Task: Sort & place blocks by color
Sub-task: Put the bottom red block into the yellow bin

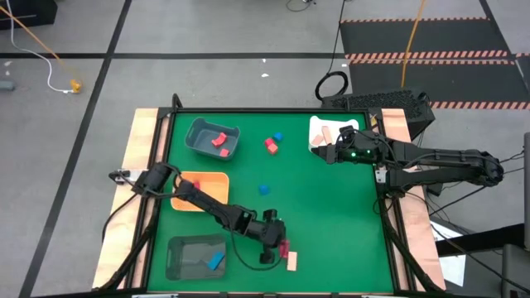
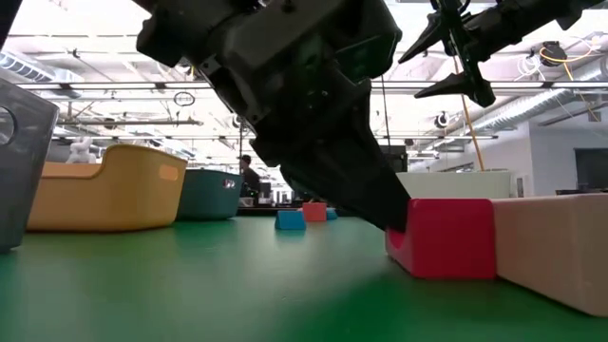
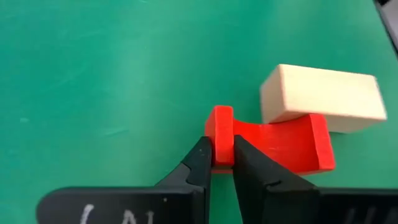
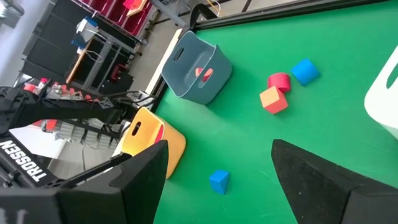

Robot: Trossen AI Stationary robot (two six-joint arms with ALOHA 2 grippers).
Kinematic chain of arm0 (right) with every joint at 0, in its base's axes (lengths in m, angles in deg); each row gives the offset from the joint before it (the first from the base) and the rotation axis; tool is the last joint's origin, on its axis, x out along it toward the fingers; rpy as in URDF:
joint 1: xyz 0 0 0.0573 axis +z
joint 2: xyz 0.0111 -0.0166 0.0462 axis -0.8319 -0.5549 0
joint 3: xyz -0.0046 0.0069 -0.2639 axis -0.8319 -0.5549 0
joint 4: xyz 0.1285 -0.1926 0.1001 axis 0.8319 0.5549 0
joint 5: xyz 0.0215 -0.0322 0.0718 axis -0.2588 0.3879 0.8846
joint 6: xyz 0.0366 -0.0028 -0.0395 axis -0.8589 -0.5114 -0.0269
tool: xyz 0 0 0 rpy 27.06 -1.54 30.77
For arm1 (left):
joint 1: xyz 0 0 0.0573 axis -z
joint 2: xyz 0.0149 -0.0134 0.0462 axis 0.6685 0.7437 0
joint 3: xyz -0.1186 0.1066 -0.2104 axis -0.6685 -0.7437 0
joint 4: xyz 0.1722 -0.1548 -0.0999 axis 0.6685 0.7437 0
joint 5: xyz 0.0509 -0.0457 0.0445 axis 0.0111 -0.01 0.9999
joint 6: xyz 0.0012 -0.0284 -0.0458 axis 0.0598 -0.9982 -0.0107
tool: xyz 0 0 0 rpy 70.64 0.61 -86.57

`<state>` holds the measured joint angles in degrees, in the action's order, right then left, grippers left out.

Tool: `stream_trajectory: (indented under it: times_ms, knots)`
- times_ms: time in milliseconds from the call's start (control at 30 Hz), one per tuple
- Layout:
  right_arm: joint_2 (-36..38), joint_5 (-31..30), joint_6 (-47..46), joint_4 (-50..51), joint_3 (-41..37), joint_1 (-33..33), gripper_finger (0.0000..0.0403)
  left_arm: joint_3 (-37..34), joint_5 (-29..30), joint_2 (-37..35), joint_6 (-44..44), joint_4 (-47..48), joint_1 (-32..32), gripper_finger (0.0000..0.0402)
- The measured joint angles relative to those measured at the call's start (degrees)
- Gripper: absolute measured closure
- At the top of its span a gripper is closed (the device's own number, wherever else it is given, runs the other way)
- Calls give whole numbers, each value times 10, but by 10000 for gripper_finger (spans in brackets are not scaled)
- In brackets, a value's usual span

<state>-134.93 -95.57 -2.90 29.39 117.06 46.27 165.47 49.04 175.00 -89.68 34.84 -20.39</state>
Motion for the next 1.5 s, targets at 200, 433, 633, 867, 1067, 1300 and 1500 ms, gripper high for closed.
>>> stream_trajectory:
  times_ms: [200,433,633,867,1067,1300,1500]
  knots:
    - [0,0,-1,0,0,0,124,-2,10,-23,3,29,-12,360]
    - [0,0,0,0,0,0,124,-2,22,-93,-2,142,-22,360]
    - [0,0,-1,0,0,0,124,-2,49,-186,-27,298,-25,359]
    - [0,0,0,0,0,0,124,-1,79,-286,-44,537,-27,355]
    - [0,0,-1,0,0,0,124,-2,93,-350,-31,700,-44,353]
    - [0,0,0,-1,0,0,124,-129,88,-461,-34,690,-75,354]
    - [0,0,0,-1,0,0,124,-247,86,-553,-100,576,-94,354]
